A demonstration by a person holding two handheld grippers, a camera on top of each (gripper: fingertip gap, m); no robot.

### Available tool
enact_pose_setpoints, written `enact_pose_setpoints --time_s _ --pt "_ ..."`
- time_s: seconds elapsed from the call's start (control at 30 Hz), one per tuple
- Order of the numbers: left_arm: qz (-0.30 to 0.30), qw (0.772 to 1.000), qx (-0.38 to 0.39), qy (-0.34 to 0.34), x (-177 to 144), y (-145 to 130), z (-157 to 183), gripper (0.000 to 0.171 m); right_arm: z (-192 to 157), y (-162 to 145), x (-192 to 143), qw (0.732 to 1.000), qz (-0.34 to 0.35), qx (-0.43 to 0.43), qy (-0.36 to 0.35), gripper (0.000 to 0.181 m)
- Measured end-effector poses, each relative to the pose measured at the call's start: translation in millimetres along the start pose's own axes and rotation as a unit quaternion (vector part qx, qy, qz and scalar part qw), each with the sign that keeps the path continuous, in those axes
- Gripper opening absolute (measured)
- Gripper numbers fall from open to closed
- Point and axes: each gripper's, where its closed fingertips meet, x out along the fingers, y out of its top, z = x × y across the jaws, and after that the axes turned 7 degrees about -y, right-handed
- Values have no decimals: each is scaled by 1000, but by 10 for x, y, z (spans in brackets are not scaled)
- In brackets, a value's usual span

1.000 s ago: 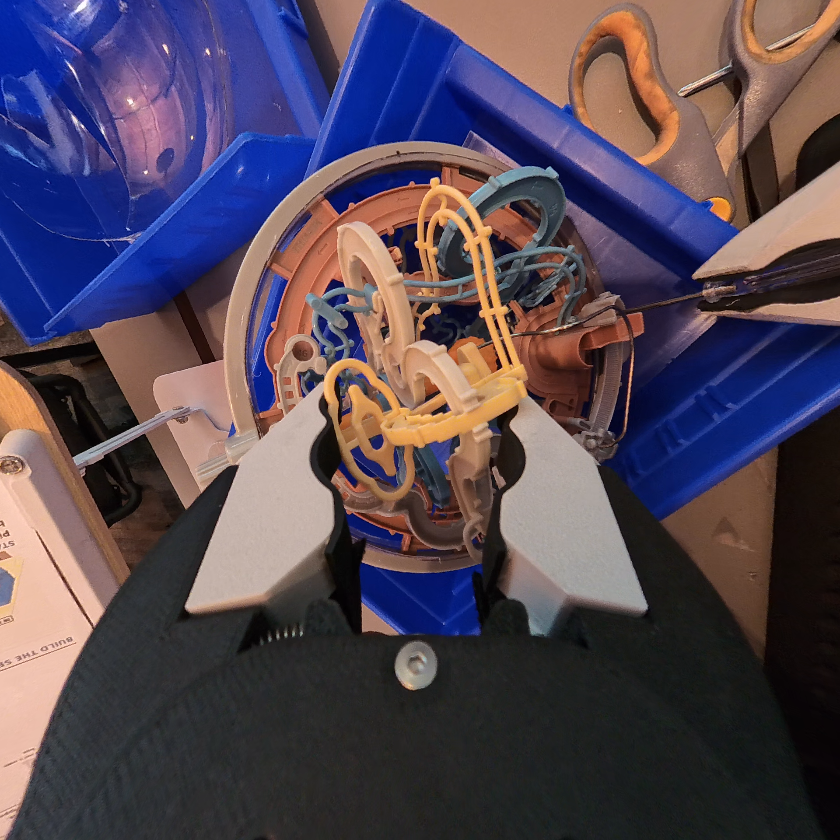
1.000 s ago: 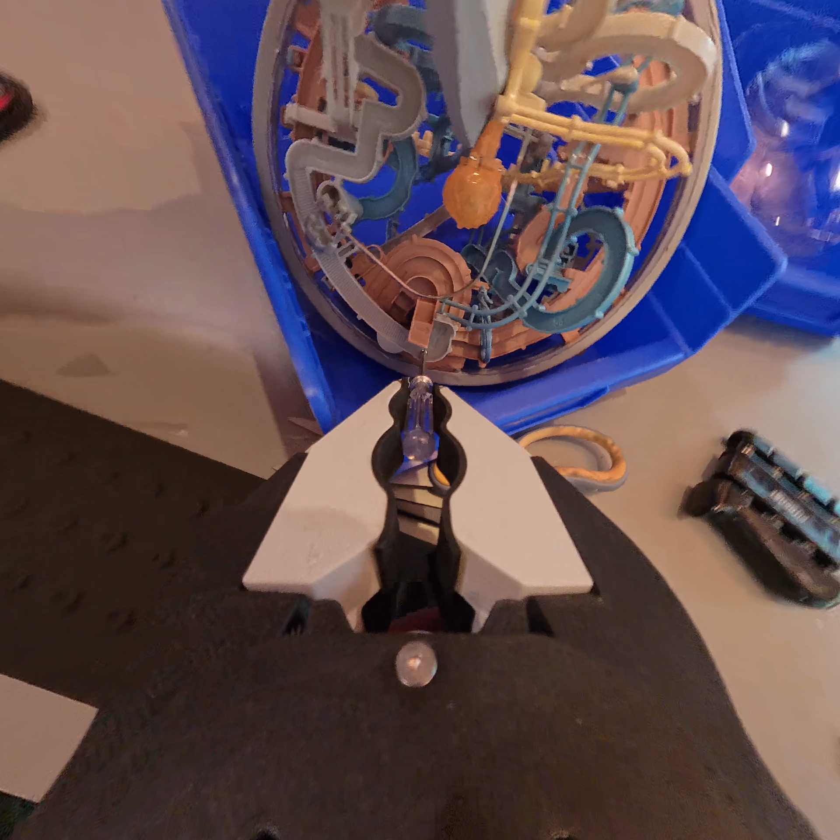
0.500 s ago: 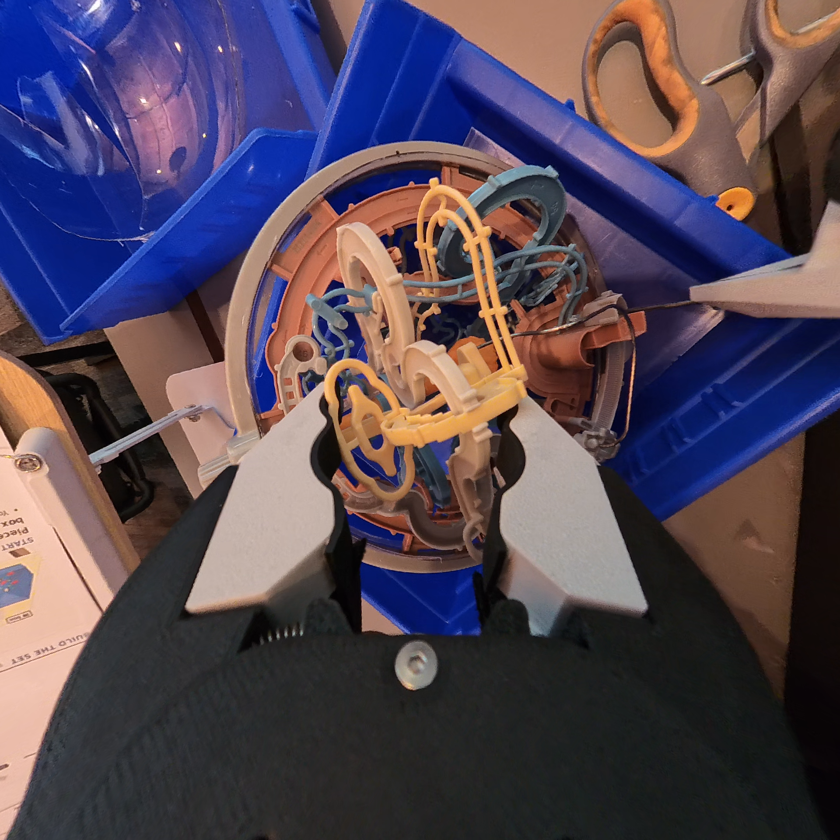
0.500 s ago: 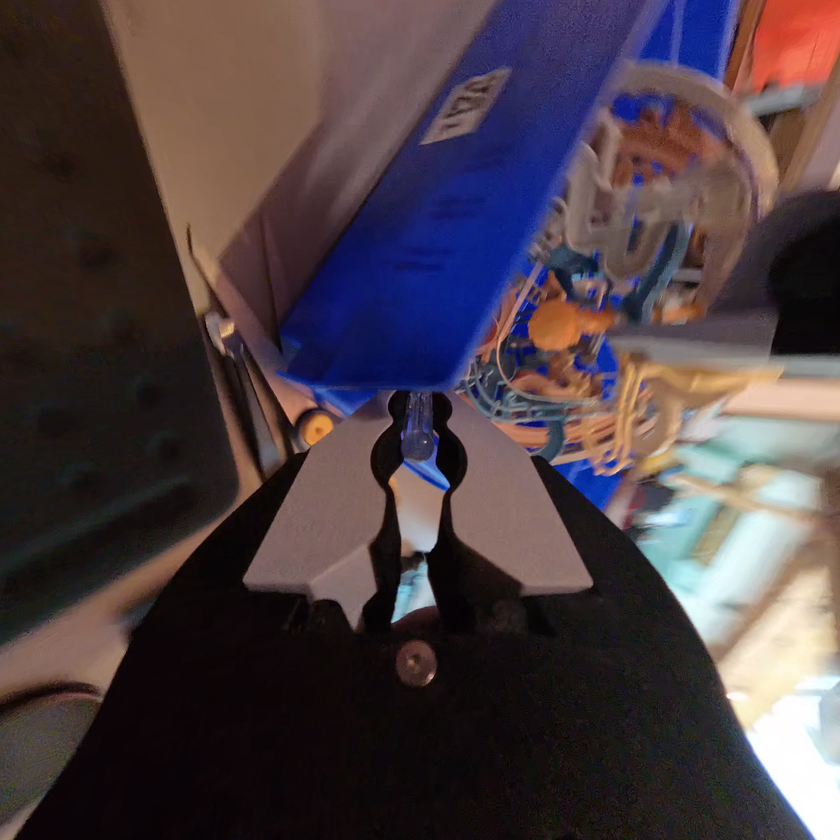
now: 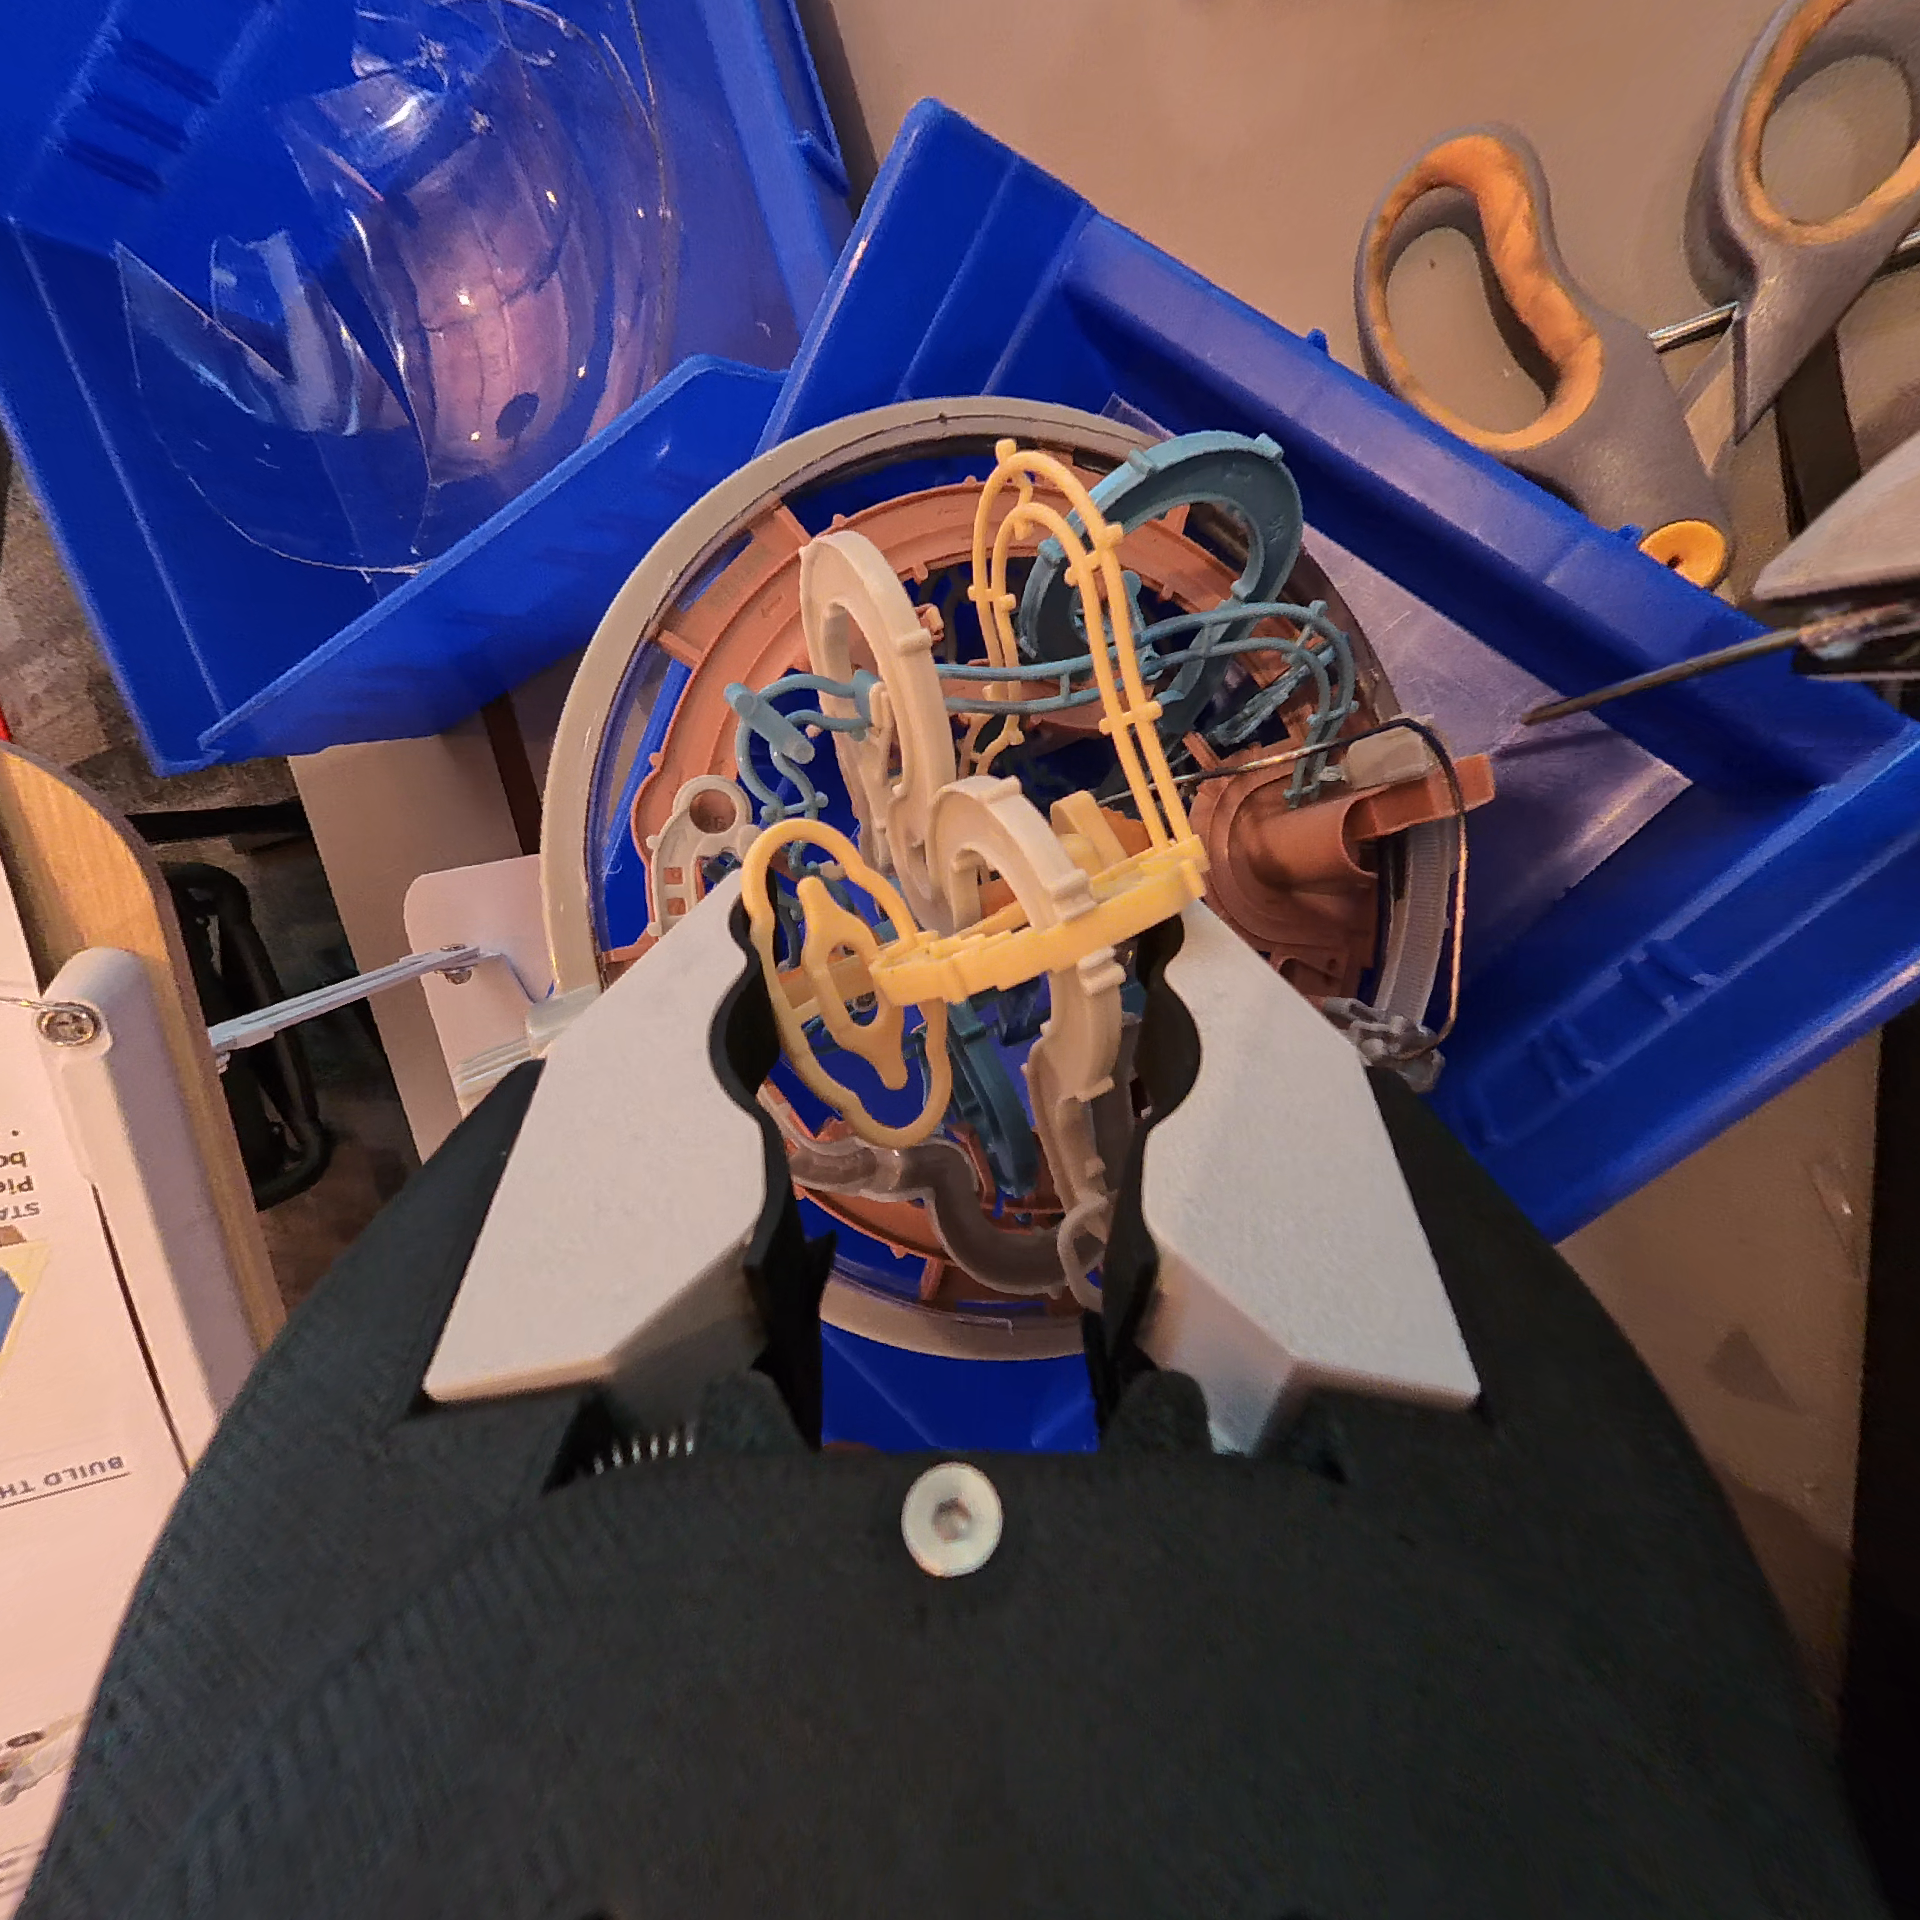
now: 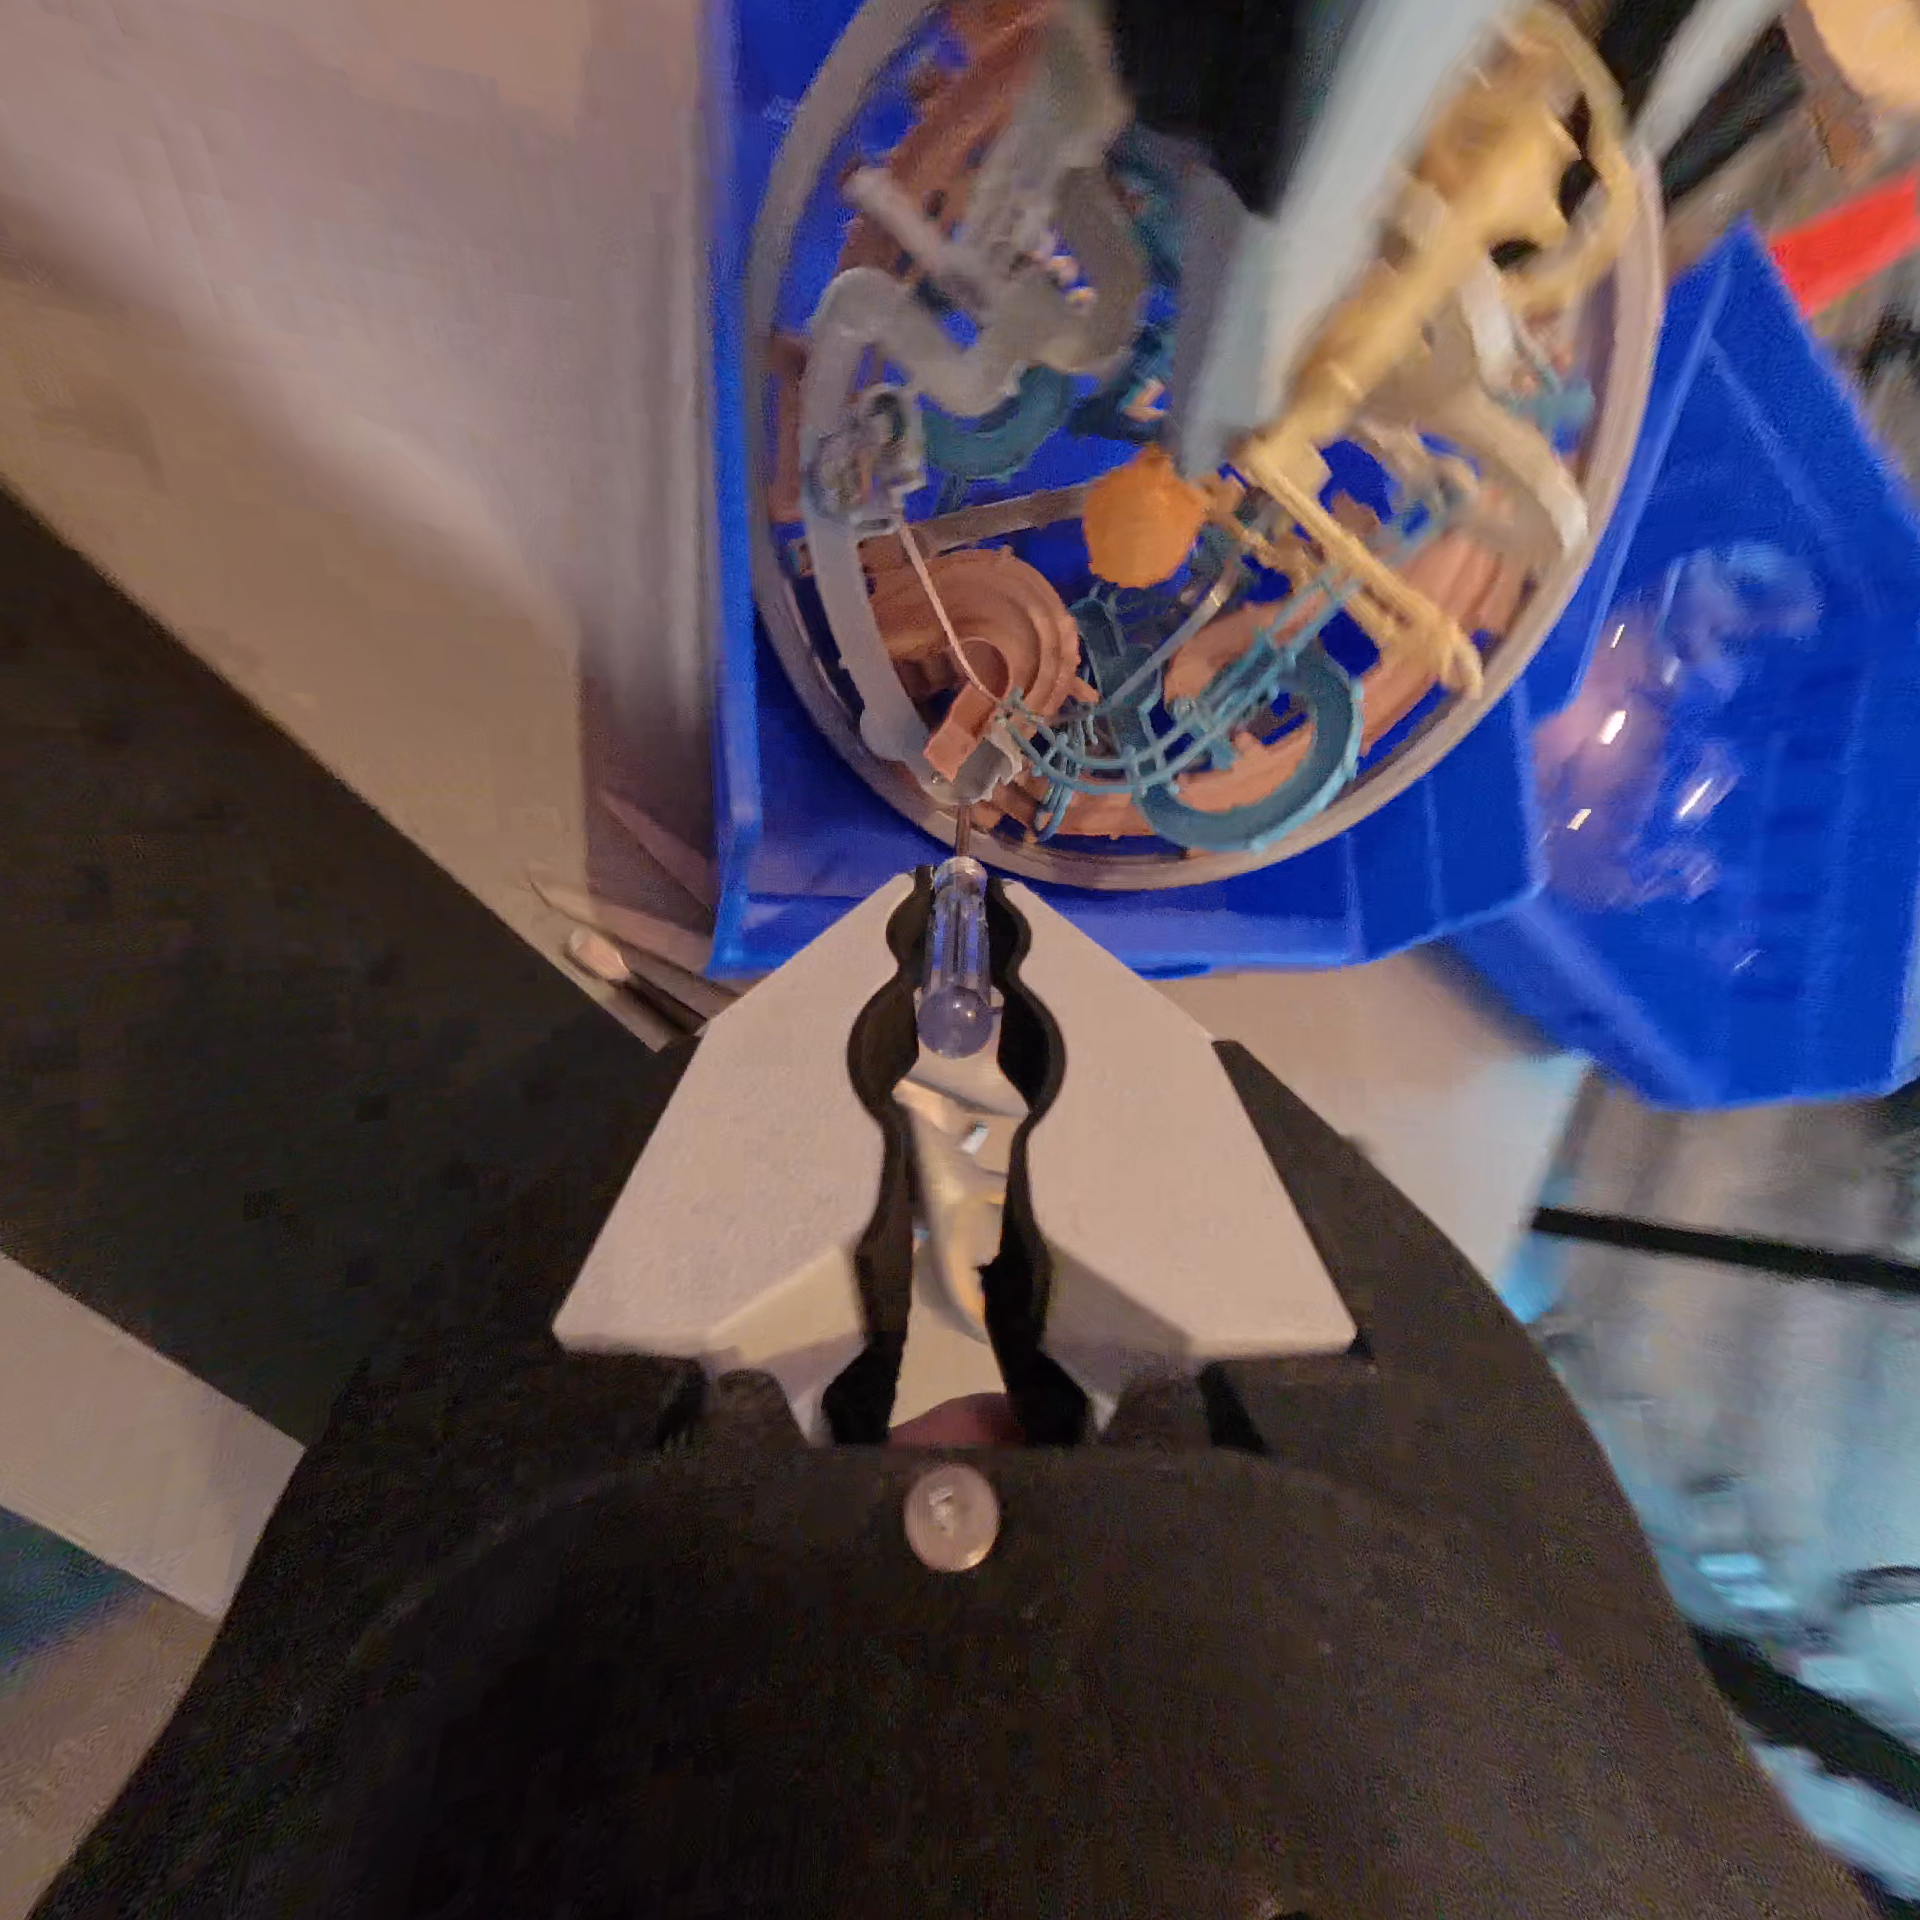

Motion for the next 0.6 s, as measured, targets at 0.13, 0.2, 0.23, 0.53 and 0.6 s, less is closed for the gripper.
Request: enact_pose_setpoints --time_s 0.13,0.2,0.23,0.53,0.6 --pt "4 1000 0 3 -3 -3 2 67 -35 -163 108 988 22 151 2 7" --pt "4 1000 0 5 -3 0 3 67 -82 -167 160 981 32 189 15 7" --pt "4 1000 -1 5 -3 1 3 67 -88 -175 187 979 31 200 13 7" --pt "9 1000 0 3 -1 -1 0 67 -150 -131 306 966 53 251 15 7" --pt "9 1000 0 3 0 2 0 67 -132 -143 281 966 50 253 9 6"
